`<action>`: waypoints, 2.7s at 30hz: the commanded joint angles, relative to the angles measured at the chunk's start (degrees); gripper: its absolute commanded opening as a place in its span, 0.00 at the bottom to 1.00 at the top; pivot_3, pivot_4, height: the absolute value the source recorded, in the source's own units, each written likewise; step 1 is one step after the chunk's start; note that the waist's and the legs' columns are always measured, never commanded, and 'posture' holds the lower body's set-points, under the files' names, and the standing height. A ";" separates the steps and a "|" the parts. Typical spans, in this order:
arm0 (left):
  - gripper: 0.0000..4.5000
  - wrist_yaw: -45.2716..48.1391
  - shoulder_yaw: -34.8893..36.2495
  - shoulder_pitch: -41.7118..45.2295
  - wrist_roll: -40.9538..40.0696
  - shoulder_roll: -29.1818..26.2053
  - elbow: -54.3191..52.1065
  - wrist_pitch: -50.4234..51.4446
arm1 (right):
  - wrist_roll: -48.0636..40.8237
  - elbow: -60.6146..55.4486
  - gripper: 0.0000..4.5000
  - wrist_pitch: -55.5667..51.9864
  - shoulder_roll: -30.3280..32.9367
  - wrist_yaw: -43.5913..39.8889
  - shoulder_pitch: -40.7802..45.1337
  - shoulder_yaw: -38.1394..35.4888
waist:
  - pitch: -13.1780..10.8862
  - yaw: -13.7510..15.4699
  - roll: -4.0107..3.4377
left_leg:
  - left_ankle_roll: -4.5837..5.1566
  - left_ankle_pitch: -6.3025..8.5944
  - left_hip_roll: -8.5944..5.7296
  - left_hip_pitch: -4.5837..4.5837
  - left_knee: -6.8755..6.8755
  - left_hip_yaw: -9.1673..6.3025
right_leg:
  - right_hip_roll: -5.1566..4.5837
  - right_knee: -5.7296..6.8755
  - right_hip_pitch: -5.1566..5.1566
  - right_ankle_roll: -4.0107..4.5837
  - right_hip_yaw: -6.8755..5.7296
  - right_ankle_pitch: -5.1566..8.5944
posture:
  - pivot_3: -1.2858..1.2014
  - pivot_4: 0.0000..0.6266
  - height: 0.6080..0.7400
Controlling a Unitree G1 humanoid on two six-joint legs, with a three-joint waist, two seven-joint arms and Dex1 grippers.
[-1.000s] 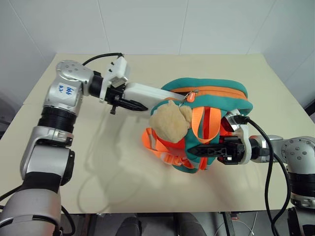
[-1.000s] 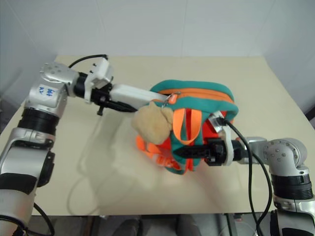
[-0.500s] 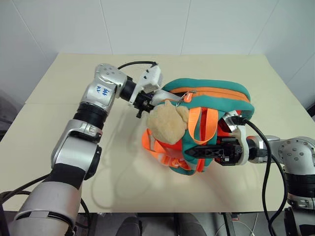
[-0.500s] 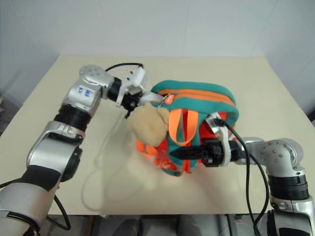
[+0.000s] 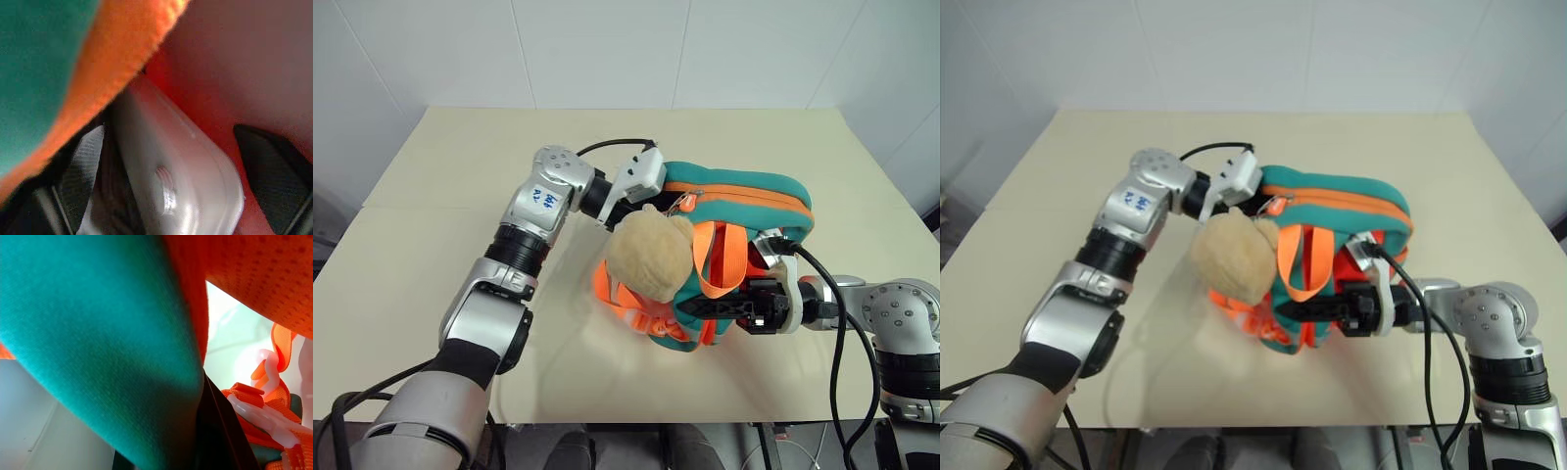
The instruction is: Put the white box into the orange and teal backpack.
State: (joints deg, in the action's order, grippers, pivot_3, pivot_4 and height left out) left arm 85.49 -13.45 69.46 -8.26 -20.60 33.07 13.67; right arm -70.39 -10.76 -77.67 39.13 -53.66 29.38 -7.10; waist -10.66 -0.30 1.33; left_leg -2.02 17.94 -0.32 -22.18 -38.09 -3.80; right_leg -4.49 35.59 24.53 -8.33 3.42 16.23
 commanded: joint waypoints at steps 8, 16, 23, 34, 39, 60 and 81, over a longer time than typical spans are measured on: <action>0.99 6.54 4.66 2.30 -2.61 -17.27 -0.74 -0.02 | 0.24 0.08 0.12 0.87 -0.63 -0.13 0.59 0.71 | 0.00 0.05 0.00 | 0.00 0.00 0.00 0.02 -0.01 -0.01 | 0.00 0.01 -0.01 0.00 -0.01 0.00 | 0.52 0.24 1.00; 0.99 6.20 7.61 -2.31 -17.14 -24.78 -17.59 13.24 | 2.19 1.94 0.12 1.91 -0.79 -1.76 1.81 2.35 | 0.00 0.01 0.00 | 0.01 0.01 0.01 0.00 0.02 -0.02 | -0.01 0.01 0.00 0.00 -0.02 0.00 | 0.52 0.24 1.00; 0.99 2.60 7.75 -9.11 -25.60 -25.73 -35.26 22.48 | 4.04 2.94 0.12 2.64 -0.86 -3.21 2.21 3.57 | 0.00 -0.22 0.00 | 0.00 0.00 0.02 0.03 -0.01 -0.02 | 0.00 0.07 -0.01 0.00 -0.01 0.00 | 0.52 0.24 1.00; 0.99 -1.66 5.15 -11.24 -25.03 -22.20 -40.37 23.35 | 5.38 3.60 0.12 3.49 -0.97 -4.21 2.51 4.18 | 0.00 -0.28 0.00 | -0.01 0.00 0.01 0.05 -0.03 -0.01 | 0.00 0.06 -0.04 0.01 -0.01 0.00 | 0.52 0.24 1.00; 0.99 -3.48 2.76 -11.79 -22.01 -20.21 -40.30 21.42 | 5.53 3.58 0.12 3.53 -1.20 -4.09 2.53 3.93 | 0.00 -0.19 0.00 | -0.01 -0.01 0.01 0.05 -0.03 -0.01 | 0.00 0.04 -0.05 0.01 -0.01 0.00 | 0.52 0.24 1.00; 0.21 -0.96 9.15 -2.95 -20.03 -24.69 -23.08 19.15 | 4.87 2.76 0.12 3.54 -1.44 -2.68 1.33 2.85 | 0.00 -0.04 0.00 | -0.01 -0.01 0.01 0.07 -0.03 0.00 | 0.01 0.03 -0.05 0.01 -0.02 0.00 | 0.52 0.24 1.00; 0.21 4.42 0.48 -1.10 -7.67 -26.29 12.98 8.54 | 0.67 -0.15 0.12 2.72 -0.88 1.97 -1.65 -0.05 | 0.01 -0.63 0.01 | 0.01 -0.01 0.00 0.07 -0.06 0.00 | 0.01 0.11 -0.06 0.01 -0.03 0.00 | 0.52 0.24 1.00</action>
State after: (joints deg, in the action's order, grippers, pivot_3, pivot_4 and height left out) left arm 86.08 -13.55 68.39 -18.02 -46.24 43.74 22.92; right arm -68.29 -9.41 -74.20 37.53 -51.63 28.47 -5.54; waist -10.65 -0.93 1.34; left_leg -2.02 17.93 -0.33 -22.11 -38.15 -3.80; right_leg -4.49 35.69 24.47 -8.33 3.39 16.23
